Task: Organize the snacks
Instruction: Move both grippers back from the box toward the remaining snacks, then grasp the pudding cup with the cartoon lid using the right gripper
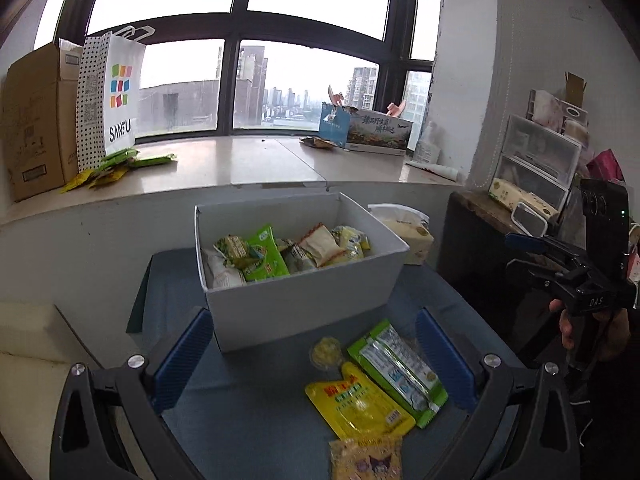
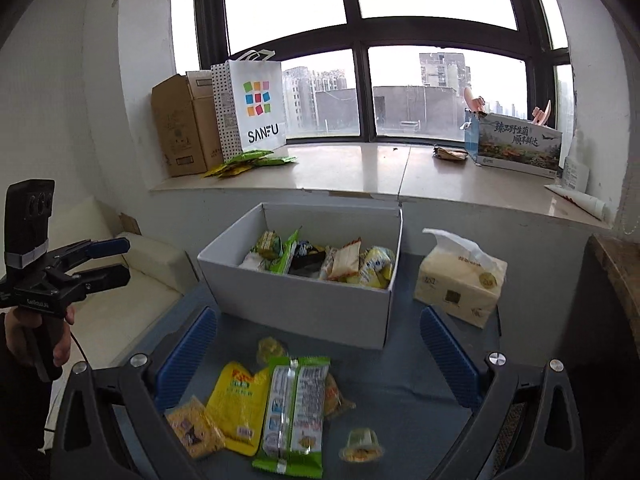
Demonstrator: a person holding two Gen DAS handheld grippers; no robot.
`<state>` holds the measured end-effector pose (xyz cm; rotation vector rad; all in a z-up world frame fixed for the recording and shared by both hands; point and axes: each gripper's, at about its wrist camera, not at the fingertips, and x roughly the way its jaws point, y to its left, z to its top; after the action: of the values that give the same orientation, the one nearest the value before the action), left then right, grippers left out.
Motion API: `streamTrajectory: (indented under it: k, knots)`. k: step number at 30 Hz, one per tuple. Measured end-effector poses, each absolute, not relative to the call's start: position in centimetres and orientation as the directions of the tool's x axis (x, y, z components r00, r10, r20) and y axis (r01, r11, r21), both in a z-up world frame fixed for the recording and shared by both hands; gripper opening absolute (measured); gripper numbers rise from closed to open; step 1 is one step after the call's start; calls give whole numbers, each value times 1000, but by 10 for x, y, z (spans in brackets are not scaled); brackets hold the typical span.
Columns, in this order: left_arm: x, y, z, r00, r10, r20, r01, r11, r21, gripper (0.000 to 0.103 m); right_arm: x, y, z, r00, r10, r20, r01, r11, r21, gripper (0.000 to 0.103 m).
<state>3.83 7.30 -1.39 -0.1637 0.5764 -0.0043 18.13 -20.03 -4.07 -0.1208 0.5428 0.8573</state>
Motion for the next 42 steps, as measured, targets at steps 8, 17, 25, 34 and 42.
streamTrajectory:
  k: [8, 17, 25, 34, 42]
  knots:
    - [-12, 58, -42, 826, -72, -559, -57, 976, -211, 103, 135, -252, -81, 535, 666, -520, -680, 705, 202, 103]
    - [-17, 58, -43, 840, -79, -537, -66, 967, -246, 103, 133, -253, -102, 535, 630, -563, -675, 720, 164, 103]
    - [-14, 50, -48, 828, -72, -556, -58, 975, -213, 103, 137, -243, -128, 492, 624, -607, -678, 712, 182, 103]
    - [-12, 53, -57, 815, -68, -576, -74, 973, -221, 103, 182, -220, -173, 468, 541, -699, -645, 749, 148, 103]
    - [-5, 50, -71, 783, -80, -617, -74, 972, -221, 103, 205, -215, -195, 408, 545, -733, -619, 755, 216, 100]
